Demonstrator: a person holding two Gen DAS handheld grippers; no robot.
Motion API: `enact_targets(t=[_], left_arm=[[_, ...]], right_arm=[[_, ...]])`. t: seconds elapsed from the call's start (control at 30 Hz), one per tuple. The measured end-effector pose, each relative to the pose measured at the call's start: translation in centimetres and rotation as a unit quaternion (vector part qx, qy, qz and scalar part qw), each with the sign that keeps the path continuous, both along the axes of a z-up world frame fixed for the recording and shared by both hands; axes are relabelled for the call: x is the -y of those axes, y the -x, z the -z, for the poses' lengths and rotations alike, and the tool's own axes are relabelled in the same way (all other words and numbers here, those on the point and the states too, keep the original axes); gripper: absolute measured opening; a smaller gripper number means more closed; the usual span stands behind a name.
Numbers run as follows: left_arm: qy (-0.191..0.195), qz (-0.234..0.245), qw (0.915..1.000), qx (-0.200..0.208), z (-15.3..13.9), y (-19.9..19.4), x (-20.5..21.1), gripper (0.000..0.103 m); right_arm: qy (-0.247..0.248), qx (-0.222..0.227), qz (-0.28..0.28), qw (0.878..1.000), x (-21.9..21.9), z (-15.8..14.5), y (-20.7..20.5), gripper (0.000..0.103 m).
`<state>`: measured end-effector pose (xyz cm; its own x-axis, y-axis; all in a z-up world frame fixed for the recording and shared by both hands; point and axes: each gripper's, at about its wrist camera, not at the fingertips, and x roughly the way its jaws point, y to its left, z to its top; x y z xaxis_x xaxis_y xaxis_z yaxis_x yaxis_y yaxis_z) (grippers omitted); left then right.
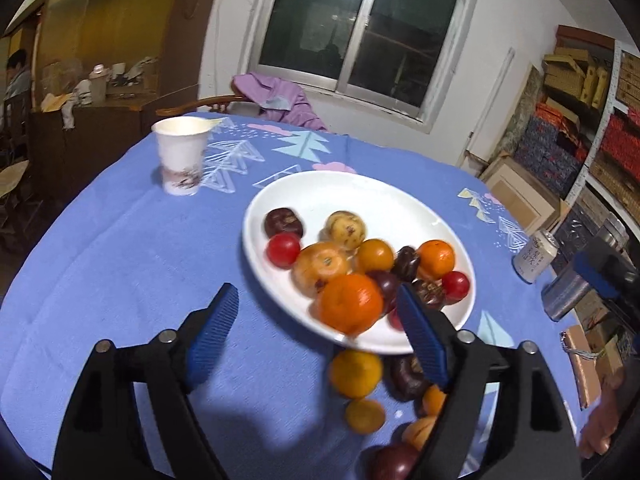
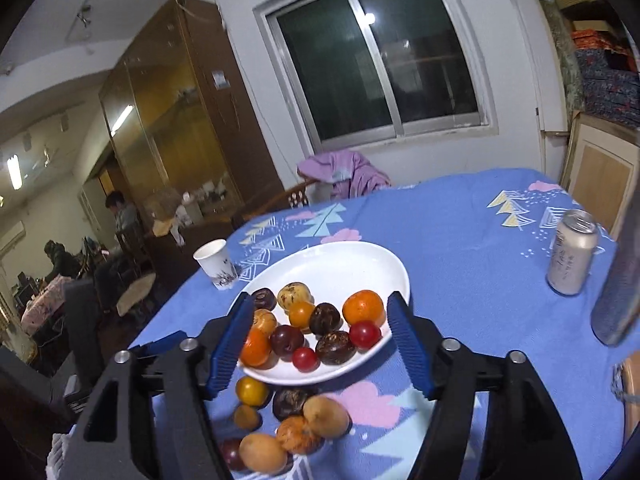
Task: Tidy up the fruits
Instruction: 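Place the mandarin on the plate with the left tool while the right places the plum, then move both open tools back over the fruit pile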
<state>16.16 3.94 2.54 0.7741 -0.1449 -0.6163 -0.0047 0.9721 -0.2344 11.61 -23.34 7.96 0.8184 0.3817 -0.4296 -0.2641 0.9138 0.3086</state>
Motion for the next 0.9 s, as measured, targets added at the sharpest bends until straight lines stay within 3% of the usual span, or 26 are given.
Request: enact_targets(t=[0.27, 0.6, 0.77, 0.9], left_arm=[[-0.038, 0.02, 0.9988, -0.023, 2.3, 3.4, 1.2, 0.08], [-0.109, 0.043, 0.9924, -0.038, 3.6, 1.7, 4.3, 0.08], [-0.12, 0.049, 0.9898, -0.059, 4.4, 0.2, 4.5, 0.08], [-0.103, 0.051, 0.9897, -0.085, 5.2, -1.3, 4.0, 0.085]], right_arm=[[-0.015, -0.057, 0.026, 0.998, 2.2, 2.9, 1.1, 0.072], [-0.027, -0.075, 0.027, 0.996, 2.6, 3.4, 0.7, 0.075], [-0.027, -0.07, 0.025, 0.997, 2.4, 3.2, 1.0, 0.077], [-0.026, -0.075, 0.024, 0.997, 2.4, 3.2, 1.0, 0.077]])
